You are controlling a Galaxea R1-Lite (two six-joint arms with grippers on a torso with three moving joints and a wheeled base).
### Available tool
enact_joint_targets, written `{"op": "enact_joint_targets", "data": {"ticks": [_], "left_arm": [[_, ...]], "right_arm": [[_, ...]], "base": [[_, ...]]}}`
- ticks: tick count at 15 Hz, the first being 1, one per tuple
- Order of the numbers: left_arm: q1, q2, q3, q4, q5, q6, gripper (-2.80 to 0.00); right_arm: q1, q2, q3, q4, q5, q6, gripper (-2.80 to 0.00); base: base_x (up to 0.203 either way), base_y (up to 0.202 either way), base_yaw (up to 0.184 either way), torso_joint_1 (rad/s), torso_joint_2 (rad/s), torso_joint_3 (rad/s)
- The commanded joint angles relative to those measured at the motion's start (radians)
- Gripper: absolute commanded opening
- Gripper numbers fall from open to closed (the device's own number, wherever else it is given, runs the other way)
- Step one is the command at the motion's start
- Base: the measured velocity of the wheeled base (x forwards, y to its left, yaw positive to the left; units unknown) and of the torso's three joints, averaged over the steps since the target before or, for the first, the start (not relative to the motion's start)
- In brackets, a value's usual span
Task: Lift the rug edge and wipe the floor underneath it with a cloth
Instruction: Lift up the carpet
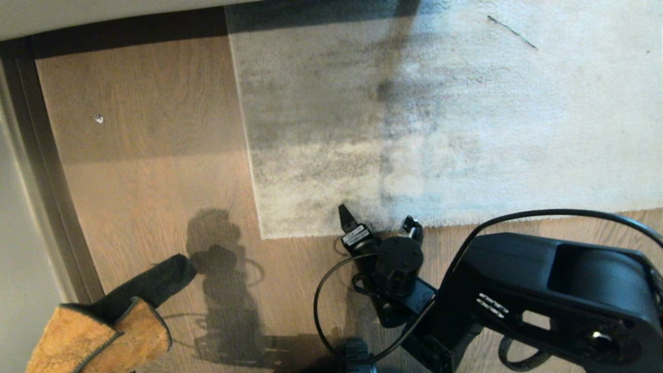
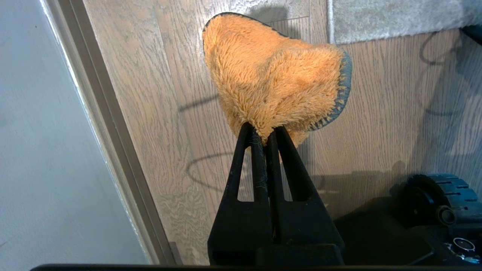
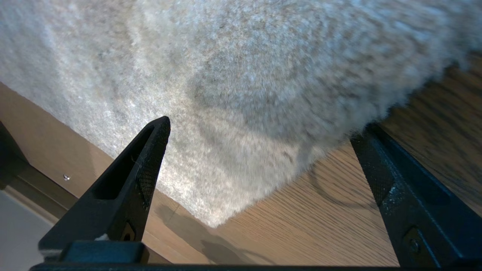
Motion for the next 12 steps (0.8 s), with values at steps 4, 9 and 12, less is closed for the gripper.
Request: {"op": "enact_joint_targets", "data": {"ticks": [4,9,12], "left_arm": [[0.000,0.000,0.000,0.000,0.000,0.001,-2.80],[0.000,0.000,0.000,0.000,0.000,0.001,-2.80],[0.000,0.000,0.000,0.000,0.000,0.001,-2.80]], "right_arm": [[-0.020,-0.039,-0.028,-0.054,0.000,-0.012,0.00],[-0.018,-0.164,0.038,-0.047,0.001,-0.015,0.00],[-0.018,-0.233,0.106,-0.046,0.003,-0.039,0.00]], "base": [[0.000,0.000,0.000,0.000,0.00,0.000],[0.000,0.000,0.000,0.000,0.00,0.000],[0.000,0.000,0.000,0.000,0.00,0.000]]}}
